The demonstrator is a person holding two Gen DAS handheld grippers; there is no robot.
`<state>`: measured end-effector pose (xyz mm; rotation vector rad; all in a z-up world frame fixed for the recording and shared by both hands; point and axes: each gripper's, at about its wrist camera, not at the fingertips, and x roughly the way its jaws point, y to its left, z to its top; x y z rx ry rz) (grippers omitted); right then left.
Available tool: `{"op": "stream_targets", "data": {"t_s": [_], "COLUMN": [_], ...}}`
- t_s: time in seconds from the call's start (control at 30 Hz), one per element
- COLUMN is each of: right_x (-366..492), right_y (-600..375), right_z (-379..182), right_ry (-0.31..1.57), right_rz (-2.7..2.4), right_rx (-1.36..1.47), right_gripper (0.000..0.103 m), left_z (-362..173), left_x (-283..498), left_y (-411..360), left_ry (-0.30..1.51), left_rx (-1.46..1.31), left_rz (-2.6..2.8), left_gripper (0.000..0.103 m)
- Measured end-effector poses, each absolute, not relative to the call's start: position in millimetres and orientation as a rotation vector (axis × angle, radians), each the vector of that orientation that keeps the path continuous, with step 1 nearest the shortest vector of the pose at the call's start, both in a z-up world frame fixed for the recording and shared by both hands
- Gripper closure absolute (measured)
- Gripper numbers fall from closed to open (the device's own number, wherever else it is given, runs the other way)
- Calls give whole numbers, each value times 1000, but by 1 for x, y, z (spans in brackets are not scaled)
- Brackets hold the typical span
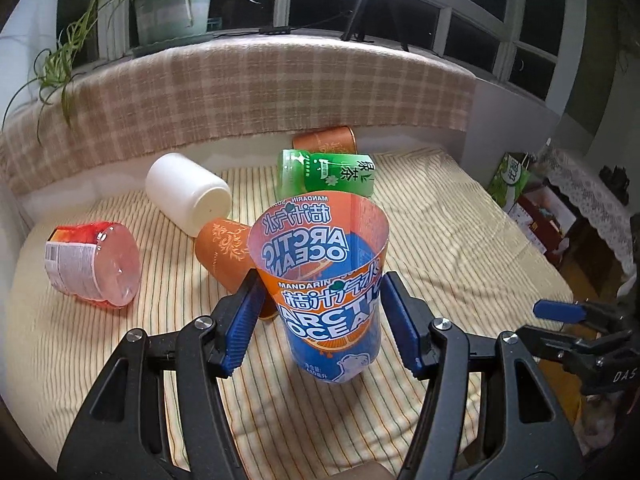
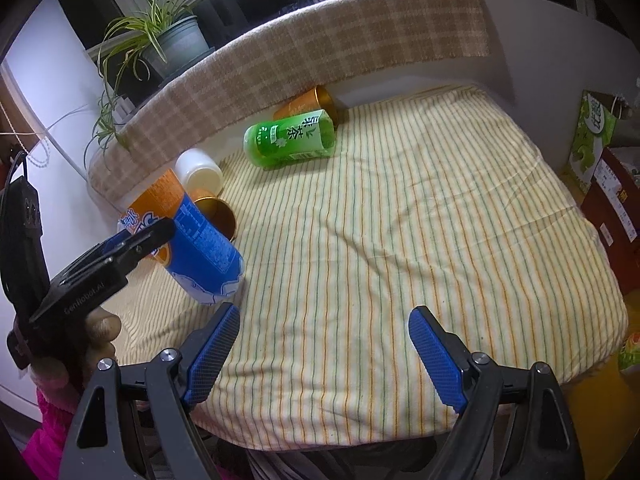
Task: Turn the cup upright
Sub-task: 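Rotate the left tool to turn the cup open rim up, then lower the upright cup onto the bed and open the left tool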
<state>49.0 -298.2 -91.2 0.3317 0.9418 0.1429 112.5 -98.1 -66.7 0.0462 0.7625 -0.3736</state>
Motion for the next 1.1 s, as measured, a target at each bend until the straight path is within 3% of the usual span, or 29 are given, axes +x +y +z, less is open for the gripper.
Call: {"op": "stream_targets", "data": {"t_s": [0.63, 0.9, 1.03, 1.1], "right_x": [44, 43, 43, 43], "right_y": [-294, -292, -292, -291], "right_z": [-82, -82, -82, -82], "right_ry": [880, 881, 880, 879], "right_rz": [98, 100, 101, 98], "right_rx": [291, 291, 290, 286], "right_gripper": [15, 15, 15, 15], "left_z": [-73, -78, -79, -79], "left_x": [99, 98, 96, 95], "left_y": [-97, -98, -99, -99], "left_ry": [784, 809, 819, 823], "left_rx": [12, -16, -31, -37], "left_rz": [-420, -461, -484, -488], "left_gripper": [41, 36, 25, 25]}}
